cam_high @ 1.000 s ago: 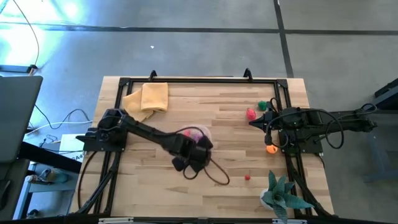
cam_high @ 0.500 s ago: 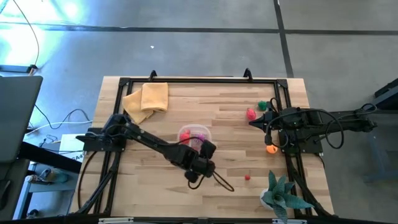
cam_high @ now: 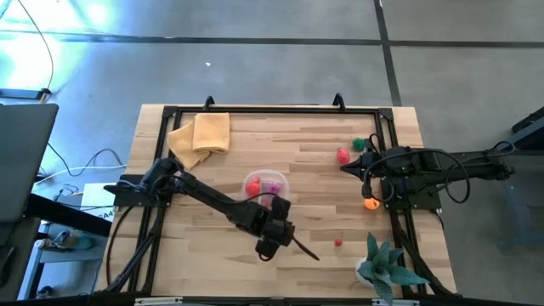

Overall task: Pick and placing Produce into tupperware
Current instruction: Put the peach into the transparent bin

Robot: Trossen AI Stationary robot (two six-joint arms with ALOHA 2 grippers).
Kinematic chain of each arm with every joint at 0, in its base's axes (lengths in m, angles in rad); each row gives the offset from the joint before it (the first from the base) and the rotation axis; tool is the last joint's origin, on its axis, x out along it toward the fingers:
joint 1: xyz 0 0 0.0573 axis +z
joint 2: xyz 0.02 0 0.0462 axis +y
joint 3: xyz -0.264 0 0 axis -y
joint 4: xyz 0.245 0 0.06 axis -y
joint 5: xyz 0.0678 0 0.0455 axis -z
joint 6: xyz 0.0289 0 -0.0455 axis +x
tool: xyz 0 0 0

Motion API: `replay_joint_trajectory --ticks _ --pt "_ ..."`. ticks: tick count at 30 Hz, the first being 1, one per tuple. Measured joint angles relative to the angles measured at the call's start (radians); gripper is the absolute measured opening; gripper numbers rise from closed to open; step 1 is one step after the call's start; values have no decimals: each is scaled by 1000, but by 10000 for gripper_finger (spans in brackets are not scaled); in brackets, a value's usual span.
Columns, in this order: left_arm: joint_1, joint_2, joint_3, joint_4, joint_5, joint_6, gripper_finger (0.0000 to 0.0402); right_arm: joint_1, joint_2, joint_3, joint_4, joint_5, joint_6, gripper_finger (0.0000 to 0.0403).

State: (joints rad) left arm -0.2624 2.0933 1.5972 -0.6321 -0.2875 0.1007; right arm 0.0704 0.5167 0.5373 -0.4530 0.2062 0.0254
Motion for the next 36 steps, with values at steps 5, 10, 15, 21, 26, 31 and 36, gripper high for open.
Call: replay_joint_trajectory --ticks 5,10,15,21,26,31,36 --pt "-1 25 -8 11 48 -68 221 0 0 0 0 0 0 9" --pt "1 50 -7 11 62 -110 221 0 0 0 -2 0 0 9" --pt "1 62 -5 -5 67 -127 221 0 0 0 0 0 0 9" --pt "14 61 -5 -54 61 -138 221 0 0 0 0 0 0 9" --pt "30 61 -5 -62 60 -135 221 0 0 0 0 0 0 9" --pt "54 61 -5 -76 59 -130 221 0 0 0 0 0 0 9" --pt "81 61 -5 -74 59 -110 221 0 0 0 0 0 0 9"
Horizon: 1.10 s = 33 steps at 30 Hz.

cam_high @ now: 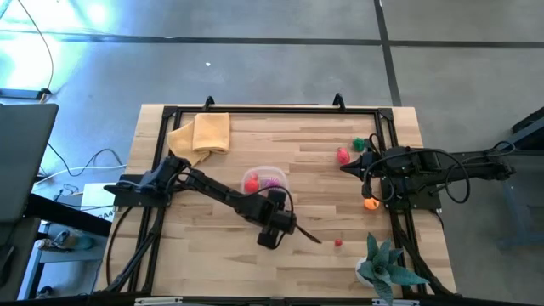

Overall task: Pick and placing Produce into tupperware
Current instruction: Put the peach into the transparent bin

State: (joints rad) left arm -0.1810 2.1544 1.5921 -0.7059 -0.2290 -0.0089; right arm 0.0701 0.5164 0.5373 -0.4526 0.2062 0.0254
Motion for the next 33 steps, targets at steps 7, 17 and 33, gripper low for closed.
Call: replay_joint_trajectory --ticks 7,17,33 --pt "25 0 0 2 -1 7 221 0 0 0 0 0 0 9" --pt "28 32 1 35 54 115 221 0 0 0 0 0 0 9" --pt "38 37 2 44 75 154 221 0 0 0 -1 0 0 9"
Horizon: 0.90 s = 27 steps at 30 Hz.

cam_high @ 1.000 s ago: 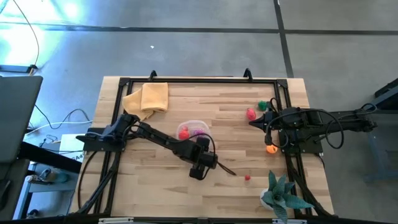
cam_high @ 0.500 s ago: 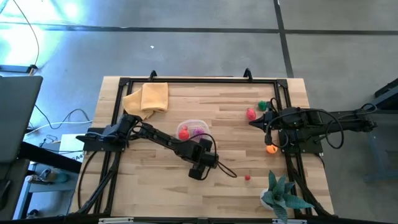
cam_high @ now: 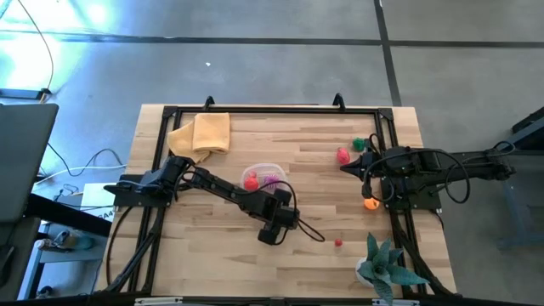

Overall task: Pick and placing Produce into tupperware
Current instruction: Put the peach into the transparent bin

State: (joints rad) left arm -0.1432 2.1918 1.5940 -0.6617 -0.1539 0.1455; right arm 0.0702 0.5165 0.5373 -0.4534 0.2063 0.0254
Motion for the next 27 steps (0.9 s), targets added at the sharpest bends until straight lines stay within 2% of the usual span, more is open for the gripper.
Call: replay_joint_trajectory --ticks 18,27 --pt "0 0 0 -27 15 31 219 0 0 0 0 0 0 9" --pt "-1 1 -1 -23 19 29 152 0 0 0 0 0 0 9"
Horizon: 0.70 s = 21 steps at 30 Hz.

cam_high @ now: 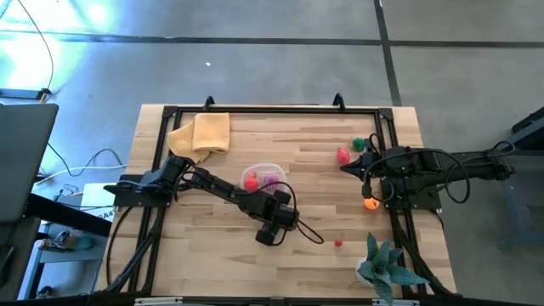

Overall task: Pick and placing Produce into tupperware
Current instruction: Put the peach into the transparent bin

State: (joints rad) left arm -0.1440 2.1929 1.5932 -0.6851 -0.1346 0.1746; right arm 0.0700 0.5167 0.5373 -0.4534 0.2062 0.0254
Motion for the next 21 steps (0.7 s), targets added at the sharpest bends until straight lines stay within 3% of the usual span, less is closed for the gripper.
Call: replay_joint_trajectory --ticks 7,21 --pt "0 0 0 4 1 -13 112 0 0 0 0 0 0 9" --pt "-2 5 18 -8 -30 28 111 0 0 0 0 0 0 9"
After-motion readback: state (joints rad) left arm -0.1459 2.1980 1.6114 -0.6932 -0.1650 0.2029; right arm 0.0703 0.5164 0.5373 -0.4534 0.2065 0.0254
